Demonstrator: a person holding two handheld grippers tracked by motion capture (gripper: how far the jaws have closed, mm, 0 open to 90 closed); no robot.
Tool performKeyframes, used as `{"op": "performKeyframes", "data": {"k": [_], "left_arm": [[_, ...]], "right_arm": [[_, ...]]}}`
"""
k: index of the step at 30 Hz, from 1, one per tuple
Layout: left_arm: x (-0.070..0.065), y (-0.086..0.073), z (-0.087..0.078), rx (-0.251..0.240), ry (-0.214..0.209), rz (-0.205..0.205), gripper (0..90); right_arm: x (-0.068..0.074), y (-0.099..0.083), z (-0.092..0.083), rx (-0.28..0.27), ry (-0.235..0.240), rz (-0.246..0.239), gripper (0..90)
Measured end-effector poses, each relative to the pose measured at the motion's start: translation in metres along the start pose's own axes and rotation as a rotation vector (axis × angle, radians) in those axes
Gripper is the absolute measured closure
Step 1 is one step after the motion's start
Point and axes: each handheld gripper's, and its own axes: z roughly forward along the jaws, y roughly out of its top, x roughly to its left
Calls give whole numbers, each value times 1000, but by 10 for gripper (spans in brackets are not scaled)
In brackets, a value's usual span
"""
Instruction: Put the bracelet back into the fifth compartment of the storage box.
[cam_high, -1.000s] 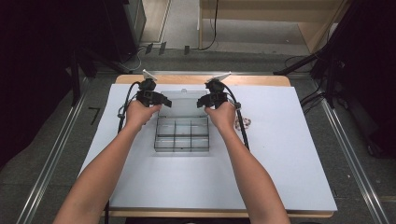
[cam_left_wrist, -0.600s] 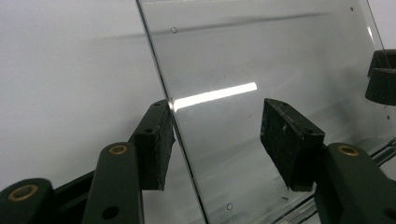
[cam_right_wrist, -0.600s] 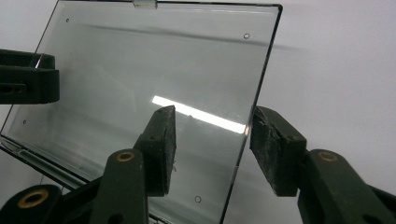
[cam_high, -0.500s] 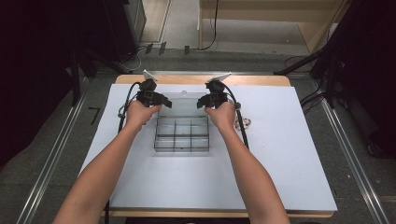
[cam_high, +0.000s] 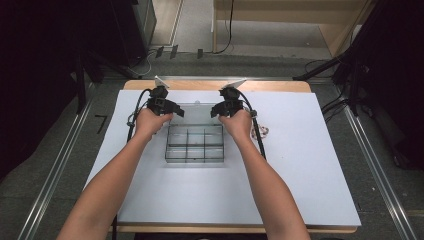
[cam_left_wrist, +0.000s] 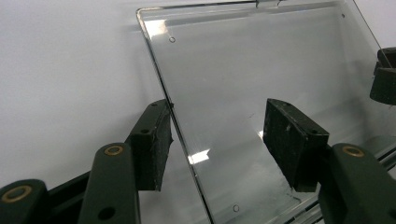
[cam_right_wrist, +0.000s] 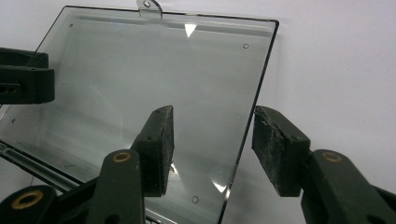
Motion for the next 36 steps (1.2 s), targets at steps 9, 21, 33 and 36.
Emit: {"op": "performKeyframes", "data": {"k": [9, 21, 33, 36], "left_arm": [[0, 0, 0, 0, 2, 0, 431], [1, 0, 1, 5, 2, -4, 427], [2, 0, 2, 10, -3, -8, 426], [2, 0, 1, 9, -5, -7, 425]], "right_arm": [[0, 0, 0, -1, -2, -3, 500], [1, -1, 1, 5, -9, -4, 498], [2, -2, 1, -1, -16, -29, 484], [3, -2, 1, -1, -16, -31, 483]]}}
